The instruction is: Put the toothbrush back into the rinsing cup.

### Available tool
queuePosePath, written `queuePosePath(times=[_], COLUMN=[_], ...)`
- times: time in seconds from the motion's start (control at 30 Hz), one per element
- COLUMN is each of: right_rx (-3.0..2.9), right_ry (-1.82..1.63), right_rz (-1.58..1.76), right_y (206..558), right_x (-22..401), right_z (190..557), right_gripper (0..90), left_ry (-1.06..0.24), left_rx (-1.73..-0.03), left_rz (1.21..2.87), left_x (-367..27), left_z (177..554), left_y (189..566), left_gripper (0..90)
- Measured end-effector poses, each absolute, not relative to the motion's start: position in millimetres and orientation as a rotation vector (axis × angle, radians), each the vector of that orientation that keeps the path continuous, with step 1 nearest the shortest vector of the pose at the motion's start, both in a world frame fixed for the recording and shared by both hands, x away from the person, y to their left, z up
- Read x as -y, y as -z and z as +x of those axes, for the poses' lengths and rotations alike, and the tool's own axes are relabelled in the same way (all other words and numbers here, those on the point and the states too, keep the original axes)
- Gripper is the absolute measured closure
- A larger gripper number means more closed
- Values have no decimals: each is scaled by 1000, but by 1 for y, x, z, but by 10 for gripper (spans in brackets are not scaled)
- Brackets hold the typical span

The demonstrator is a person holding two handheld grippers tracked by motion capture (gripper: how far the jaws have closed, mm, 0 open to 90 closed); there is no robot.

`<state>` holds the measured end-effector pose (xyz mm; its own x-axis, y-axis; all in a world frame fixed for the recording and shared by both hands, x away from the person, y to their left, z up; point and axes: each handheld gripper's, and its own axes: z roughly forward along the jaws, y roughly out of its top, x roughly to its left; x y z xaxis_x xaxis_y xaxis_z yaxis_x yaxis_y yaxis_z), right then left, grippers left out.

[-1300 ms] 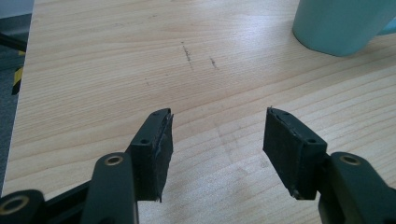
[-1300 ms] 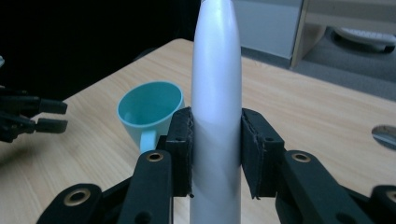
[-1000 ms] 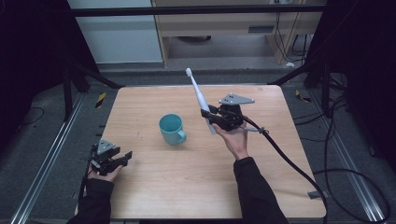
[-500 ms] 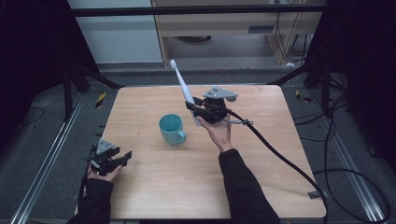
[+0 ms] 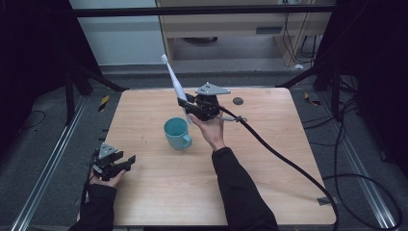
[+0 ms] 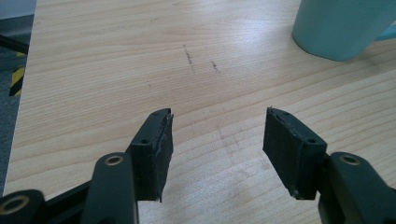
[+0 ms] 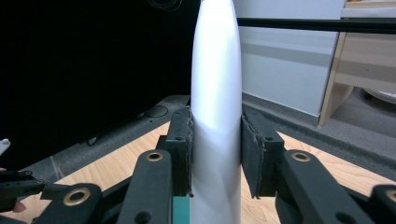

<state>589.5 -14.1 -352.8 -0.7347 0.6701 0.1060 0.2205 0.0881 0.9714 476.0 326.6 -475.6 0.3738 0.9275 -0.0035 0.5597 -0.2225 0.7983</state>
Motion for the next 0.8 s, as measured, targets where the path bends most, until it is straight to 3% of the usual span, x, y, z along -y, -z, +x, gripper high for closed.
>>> queuePosePath(times=[0.8], right_rx=[-2084], right_ry=[-1641], right_rz=[873], right_y=[393], right_x=[-33], right_z=[603], right_gripper=[664], left_ry=[-643], left_rx=[-1284], left_rz=[1902], left_x=[-327], left_z=[475], left_y=[475], left_gripper=[419])
